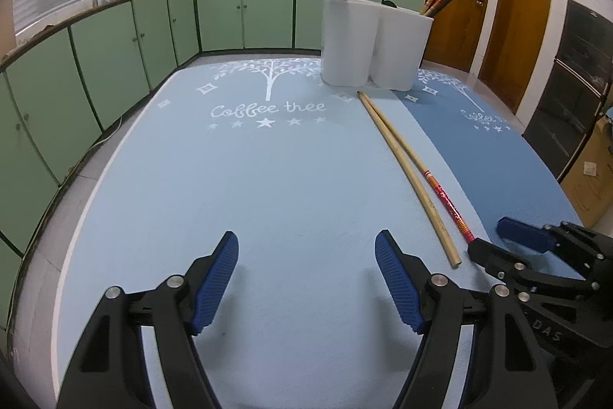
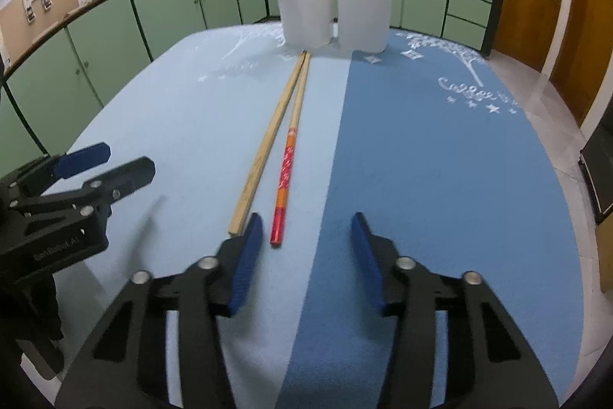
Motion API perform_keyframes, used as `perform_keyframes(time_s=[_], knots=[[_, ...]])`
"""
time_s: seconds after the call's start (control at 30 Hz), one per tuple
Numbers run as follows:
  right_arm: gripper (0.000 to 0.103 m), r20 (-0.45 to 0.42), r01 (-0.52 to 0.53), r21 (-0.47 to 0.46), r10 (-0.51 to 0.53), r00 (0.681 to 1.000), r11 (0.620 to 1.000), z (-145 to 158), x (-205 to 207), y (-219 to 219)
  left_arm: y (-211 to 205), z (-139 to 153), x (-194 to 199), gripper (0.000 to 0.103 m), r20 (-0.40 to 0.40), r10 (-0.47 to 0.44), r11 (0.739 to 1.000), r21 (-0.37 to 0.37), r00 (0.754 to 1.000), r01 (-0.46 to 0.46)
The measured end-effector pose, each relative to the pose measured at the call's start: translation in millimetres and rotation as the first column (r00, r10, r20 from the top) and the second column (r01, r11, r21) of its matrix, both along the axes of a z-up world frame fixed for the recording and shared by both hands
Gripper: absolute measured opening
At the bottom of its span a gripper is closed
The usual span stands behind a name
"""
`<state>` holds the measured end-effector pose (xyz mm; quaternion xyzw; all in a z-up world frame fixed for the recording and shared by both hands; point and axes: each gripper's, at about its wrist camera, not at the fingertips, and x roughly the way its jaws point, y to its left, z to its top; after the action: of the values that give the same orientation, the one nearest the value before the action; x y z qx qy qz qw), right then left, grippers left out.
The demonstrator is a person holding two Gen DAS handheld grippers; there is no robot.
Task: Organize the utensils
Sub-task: 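Pull both tools back from the holder to the last chopsticks, then grasp the last red chopstick with the right gripper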
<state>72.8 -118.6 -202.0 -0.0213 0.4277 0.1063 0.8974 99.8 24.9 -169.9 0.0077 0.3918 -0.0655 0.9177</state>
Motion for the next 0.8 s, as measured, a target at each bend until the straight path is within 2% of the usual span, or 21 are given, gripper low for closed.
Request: perform_keyframes(time_s=[0.07, 0.23, 0.3, 0.53, 0.8], knots=[[0.036, -0.002, -0.002, -0.004, 0.002, 1.0, 1.0, -0.2, -0.1, 1.5, -1.2, -0.1, 0.2, 0.073, -0.001, -0.001, 1.0, 0.003, 1.0, 0.001], [0.01, -0.005, -0.019, -0.006, 0.019, 1.0, 1.0, 0.1, 0.8, 4.1, -4.1, -1.5, 0.4, 0.073, -0.012, -0.003, 1.0, 0.005, 1.0, 0.004], [0.005, -0.005, -0.027, -0.01, 0.027, 1.0, 1.0, 0.2, 0.1, 5.5, -6.2, -1.5, 0.6, 0.073, -0.015, -0.006, 1.0, 0.003, 1.0, 0.006], [0.005, -0.014, 0.013, 0.056, -0.012, 1.0, 0.998, 3.6, -5.7, -15.4, -25.2, -2.3, -1.8, 0.073, -0.023, -0.044, 0.999, -0.015, 0.999, 0.044], [0.005, -0.016, 0.107, 0.048, -0.106, 0.994, 0.993, 3.9, -12.0, -53.5, -58.7, -5.9, -2.3, 0.073, -0.039, -0.098, 0.995, -0.017, 0.994, 0.097]])
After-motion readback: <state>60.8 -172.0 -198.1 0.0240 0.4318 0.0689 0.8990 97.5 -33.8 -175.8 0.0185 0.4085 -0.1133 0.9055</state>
